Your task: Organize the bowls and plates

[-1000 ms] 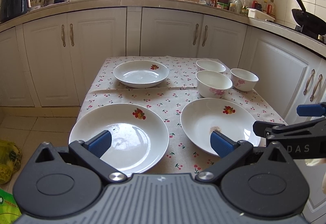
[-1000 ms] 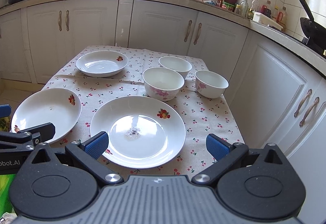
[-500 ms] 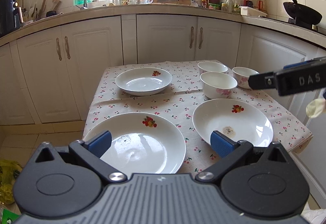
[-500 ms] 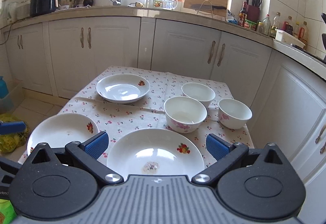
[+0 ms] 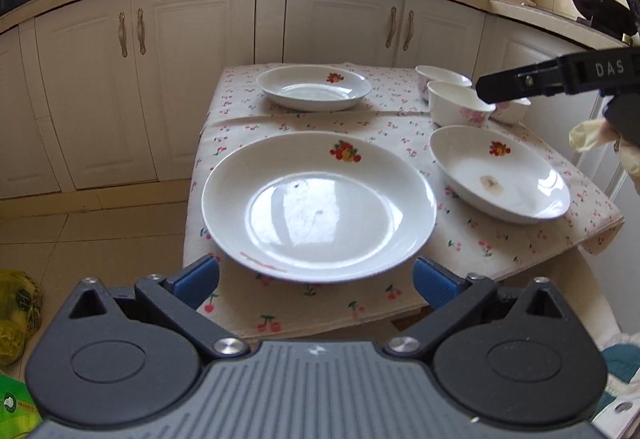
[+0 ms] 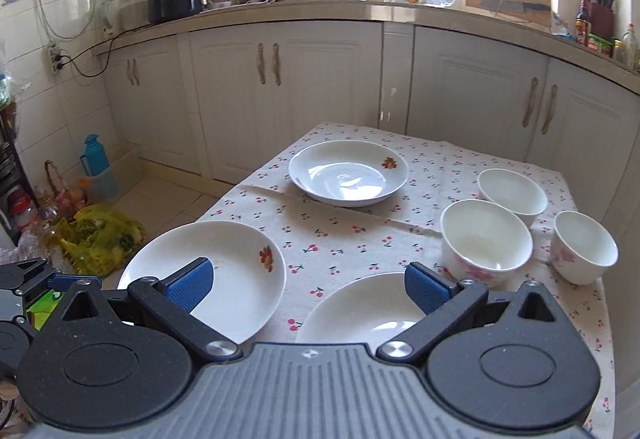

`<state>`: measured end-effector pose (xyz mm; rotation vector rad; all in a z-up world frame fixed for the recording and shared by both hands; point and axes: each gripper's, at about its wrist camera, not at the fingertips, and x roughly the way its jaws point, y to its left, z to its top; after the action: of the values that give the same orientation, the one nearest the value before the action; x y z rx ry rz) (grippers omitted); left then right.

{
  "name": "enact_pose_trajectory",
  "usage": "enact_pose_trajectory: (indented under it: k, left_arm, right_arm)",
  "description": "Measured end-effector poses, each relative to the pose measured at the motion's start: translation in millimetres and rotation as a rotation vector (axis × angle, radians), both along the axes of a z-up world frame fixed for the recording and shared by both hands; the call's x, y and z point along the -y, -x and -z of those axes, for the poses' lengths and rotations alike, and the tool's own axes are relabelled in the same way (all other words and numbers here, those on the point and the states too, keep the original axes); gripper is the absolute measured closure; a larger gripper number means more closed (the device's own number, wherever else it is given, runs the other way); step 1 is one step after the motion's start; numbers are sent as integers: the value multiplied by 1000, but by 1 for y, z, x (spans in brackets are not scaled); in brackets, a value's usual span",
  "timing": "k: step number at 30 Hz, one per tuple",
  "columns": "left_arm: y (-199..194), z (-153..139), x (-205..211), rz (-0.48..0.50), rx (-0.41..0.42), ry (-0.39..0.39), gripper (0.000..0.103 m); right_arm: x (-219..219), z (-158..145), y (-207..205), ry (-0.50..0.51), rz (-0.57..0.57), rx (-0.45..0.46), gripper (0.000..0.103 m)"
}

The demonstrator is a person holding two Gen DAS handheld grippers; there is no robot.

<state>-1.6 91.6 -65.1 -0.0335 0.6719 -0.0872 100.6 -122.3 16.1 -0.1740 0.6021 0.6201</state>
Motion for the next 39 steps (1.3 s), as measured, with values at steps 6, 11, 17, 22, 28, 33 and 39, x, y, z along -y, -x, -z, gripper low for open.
enact_pose_trajectory:
  k: [6, 11, 17, 22, 28, 33, 39]
  left_arm:
    - [-7, 20, -13, 51, -34, -28, 1]
    - [-19, 26, -18, 91, -45, -31, 1]
    - [-32, 30, -20, 134, -47, -43, 1]
    - [-37, 31, -22, 157, -37, -38, 0]
    - [-37, 29, -23, 174, -45, -41, 0]
    - [-36, 28, -25, 201, -41, -39, 1]
    - [-38, 25, -27, 224, -42, -43, 3]
  right_arm:
    - [-29, 11, -8, 59, -117, -18, 0]
    - [-46, 19, -18, 94, -162, -47, 0]
    - [-57, 28, -30, 93, -189, -85, 0]
    - [-64, 35, -43, 101, -211, -118, 0]
    - [-74, 46, -61, 111, -258, -157, 0]
    - [-85, 56, -83, 108, -292, -212, 5]
    - [-94, 74, -104, 108, -313, -299, 23]
